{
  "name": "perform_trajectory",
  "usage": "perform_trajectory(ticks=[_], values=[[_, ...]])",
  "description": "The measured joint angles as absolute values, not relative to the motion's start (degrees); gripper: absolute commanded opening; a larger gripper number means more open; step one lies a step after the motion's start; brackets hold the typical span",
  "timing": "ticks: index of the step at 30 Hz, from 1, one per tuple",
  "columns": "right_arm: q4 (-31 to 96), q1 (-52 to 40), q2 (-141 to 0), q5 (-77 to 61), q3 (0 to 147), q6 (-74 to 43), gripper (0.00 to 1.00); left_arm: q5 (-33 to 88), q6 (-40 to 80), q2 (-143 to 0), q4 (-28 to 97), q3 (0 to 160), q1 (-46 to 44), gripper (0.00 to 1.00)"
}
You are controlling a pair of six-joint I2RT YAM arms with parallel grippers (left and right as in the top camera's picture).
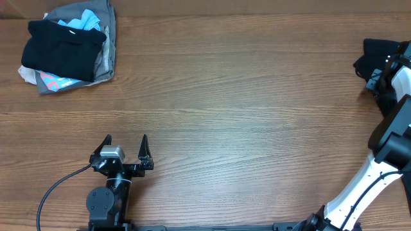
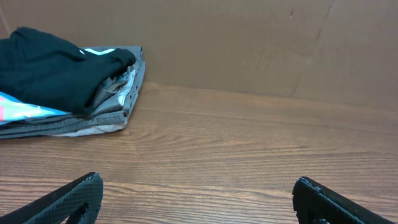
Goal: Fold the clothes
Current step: 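Grasp the black T-shirt with the right gripper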
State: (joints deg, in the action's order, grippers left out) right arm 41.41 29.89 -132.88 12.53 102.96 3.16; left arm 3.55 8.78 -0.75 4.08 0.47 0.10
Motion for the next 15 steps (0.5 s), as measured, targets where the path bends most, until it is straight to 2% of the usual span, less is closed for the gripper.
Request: perform_trajectory(ticks=[2,3,15], values=[[41.39,29.91,-132.88,12.56,102.96,3.07,0.05,3.55,8.78,-0.75,4.1,0.47,0.1,1.0],[41.36,29.91,-132.88,12.64,102.96,3.05,0.04,3.55,8.78,-0.75,4.1,0.47,0.1,1.0],[42.98,29.67,-132.88,12.25,104.14,2.26,0.04,3.55,8.78,-0.75,4.1,0.47,0.1,1.0]])
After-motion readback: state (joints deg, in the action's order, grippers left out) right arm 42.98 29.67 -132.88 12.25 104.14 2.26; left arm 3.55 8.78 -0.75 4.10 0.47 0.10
